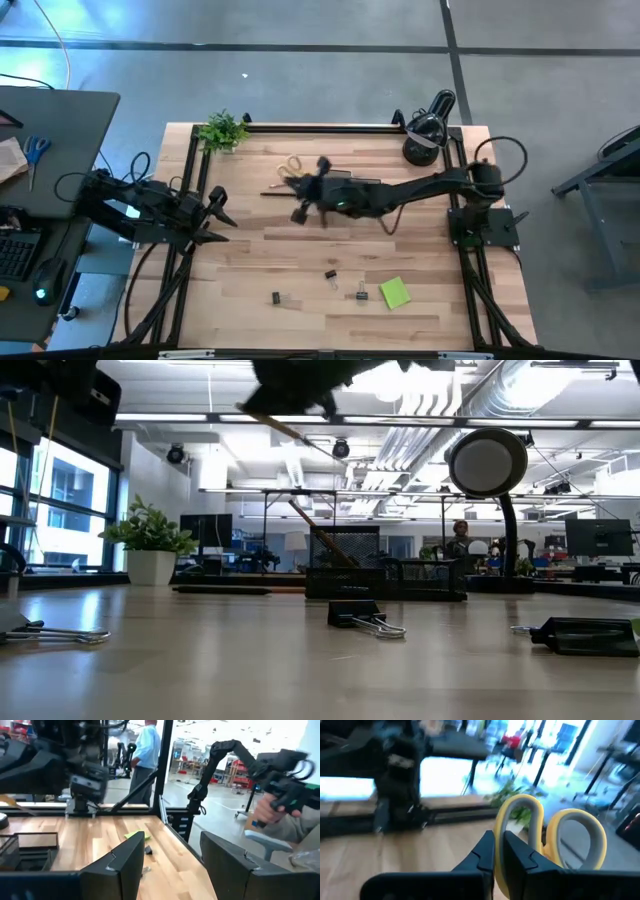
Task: Pick and place office supplies into organizer
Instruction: Put the yellow scissors into the desk organizer
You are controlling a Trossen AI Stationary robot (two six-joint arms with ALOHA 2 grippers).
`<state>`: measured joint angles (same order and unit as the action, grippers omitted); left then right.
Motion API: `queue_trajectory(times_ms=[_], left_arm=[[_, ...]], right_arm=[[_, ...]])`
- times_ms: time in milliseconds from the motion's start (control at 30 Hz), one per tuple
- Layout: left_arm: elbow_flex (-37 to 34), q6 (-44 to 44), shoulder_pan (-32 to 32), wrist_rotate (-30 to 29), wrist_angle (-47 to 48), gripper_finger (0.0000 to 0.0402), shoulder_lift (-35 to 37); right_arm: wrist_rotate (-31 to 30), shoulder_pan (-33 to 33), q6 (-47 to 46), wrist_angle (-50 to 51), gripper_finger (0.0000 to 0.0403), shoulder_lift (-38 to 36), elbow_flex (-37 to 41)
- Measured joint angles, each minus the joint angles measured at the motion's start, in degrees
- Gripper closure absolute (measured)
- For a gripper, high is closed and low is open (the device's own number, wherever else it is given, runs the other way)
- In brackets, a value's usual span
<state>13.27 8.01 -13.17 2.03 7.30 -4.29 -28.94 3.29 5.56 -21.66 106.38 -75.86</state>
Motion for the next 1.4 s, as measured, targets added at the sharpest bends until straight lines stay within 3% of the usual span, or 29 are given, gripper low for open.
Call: queue_trajectory(times_ms=[233,400,733,1000,1133,1400], left_arm=[[0.0,-0.3,0.0,-3.6,0.2,0.0218,-0.1],[0.0,-0.8,0.0,-6.0,0.2,0.0218,-0.2],[-0.1,-0.8,0.0,-8.7,-0.4,0.0218,-3.5],[-0.1,-0.7,0.0,-8.7,-1.6,0.0218,-6.7],[-0.1,-0.7,0.0,-8.7,-1.6,0.0218,-7.3],[-0.1,-0.7,0.0,-8.7,-1.7,0.0218,-7.2]], right_arm=[[0.3,-4.2,5.3,-38.8,0.0400,-2.9,21.4],[1.3,-6.6,2.8,-50.6,0.0396,-2.9,28.0],[5.6,-7.8,1.0,-53.5,0.0394,-1.5,27.3],[7.2,-9.2,1.1,-55.2,0.0395,5.3,26.5],[7.9,-9.9,0.9,-59.1,0.0387,7.8,26.5],[8.0,-9.7,-0.6,-57.4,0.0360,8.2,26.5]])
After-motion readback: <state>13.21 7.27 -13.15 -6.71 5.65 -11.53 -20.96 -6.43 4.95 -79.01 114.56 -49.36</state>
